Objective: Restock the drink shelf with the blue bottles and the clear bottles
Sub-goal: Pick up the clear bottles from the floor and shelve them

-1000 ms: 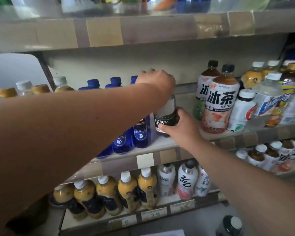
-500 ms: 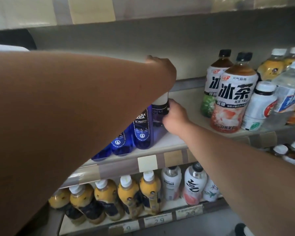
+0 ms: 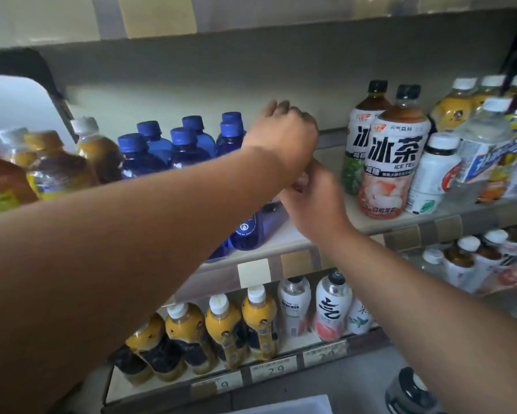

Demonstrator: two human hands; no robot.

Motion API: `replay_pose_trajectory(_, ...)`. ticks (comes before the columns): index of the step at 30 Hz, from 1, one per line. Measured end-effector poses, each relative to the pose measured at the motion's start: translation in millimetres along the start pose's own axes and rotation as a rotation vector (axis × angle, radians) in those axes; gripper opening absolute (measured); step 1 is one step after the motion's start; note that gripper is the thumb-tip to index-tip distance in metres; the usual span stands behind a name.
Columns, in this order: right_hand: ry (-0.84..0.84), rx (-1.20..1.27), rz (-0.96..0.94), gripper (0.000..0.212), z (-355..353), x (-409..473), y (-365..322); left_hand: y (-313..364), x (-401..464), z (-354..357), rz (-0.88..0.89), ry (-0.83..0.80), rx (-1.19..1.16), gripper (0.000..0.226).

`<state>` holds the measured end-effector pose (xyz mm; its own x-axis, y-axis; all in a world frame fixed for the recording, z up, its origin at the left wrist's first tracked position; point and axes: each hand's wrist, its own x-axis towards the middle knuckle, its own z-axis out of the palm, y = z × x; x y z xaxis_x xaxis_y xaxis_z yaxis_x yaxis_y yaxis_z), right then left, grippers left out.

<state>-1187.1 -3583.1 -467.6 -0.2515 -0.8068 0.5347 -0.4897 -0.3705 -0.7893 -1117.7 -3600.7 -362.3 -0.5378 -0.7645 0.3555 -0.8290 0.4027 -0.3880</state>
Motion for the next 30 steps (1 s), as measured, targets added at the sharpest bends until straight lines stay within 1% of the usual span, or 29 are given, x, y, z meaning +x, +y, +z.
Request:
replay_pose_trajectory(1,0.033,0.041,-0.021,0.013,-6.5,-11.2,-5.4,2.4,-17.1,0.2,0.017,0.084,-0.086,0.032)
replay_pose_trajectory(2,0.048,0.068,-0.028,0.015,-11.3,-19.6,-9.3,6.0,-33.5,6.0,0.019,0.16,-0.216,0.03)
replay_pose_trajectory(4,0.049,0.128,-0.022,0.034,-16.9,-35.6,-14.3,6.7,-64.3,16.9,-0.033,0.245,-0.476,0.031)
replay_pose_trajectory(6,0.025,0.205,-0.019,0.039,-21.6,-53.2,-18.6,8.2,-91.2,29.9,-0.1,0.324,-0.666,0.033)
replay_pose_trajectory(8,0.008,0.249,-0.004,0.04,-26.9,-76.1,-16.2,19.1,-115.6,41.7,-0.139,0.36,-0.808,0.03)
replay_pose_trajectory(11,0.052,0.253,0.063,0.045,-39.4,-122.9,1.3,51.9,-151.1,59.5,-0.182,0.339,-0.978,0.021)
replay_pose_trajectory(15,0.122,0.213,0.188,0.045,-70.5,-182.4,43.9,115.4,-175.6,91.6,-0.198,0.193,-1.19,0.02)
replay_pose_trajectory(17,0.134,0.152,0.256,0.045,-88.4,-207.1,68.2,148.2,-186.2,117.1,-0.226,0.06,-1.388,0.022)
replay_pose_trajectory(19,0.139,0.041,0.322,0.045,-105.0,-233.6,95.3,184.3,-200.7,148.7,-0.236,-0.081,-1.5,0.02)
replay_pose_trajectory(21,0.145,-0.09,0.343,0.045,-120.7,-256.7,123.2,215.4,-213.2,179.3,-0.218,-0.194,-1.491,0.018)
replay_pose_trajectory(22,0.128,-0.151,0.352,0.045,-127.1,-265.5,134.9,226.6,-217.7,190.5,-0.203,-0.249,-1.468,0.021)
replay_pose_trajectory(26,-0.002,-0.435,0.408,0.048,-141.1,-287.6,176.5,273.0,-231.4,221.1,-0.11,-0.566,-1.366,0.045)
replay_pose_trajectory(28,-0.066,-0.543,0.442,0.047,-146.6,-296.2,192.5,293.5,-236.2,230.2,-0.043,-0.644,-1.284,0.054)
replay_pose_trajectory(30,-0.112,-0.601,0.448,0.044,-153.7,-303.4,205.5,309.3,-239.8,233.7,0.024,-0.675,-1.29,0.062)
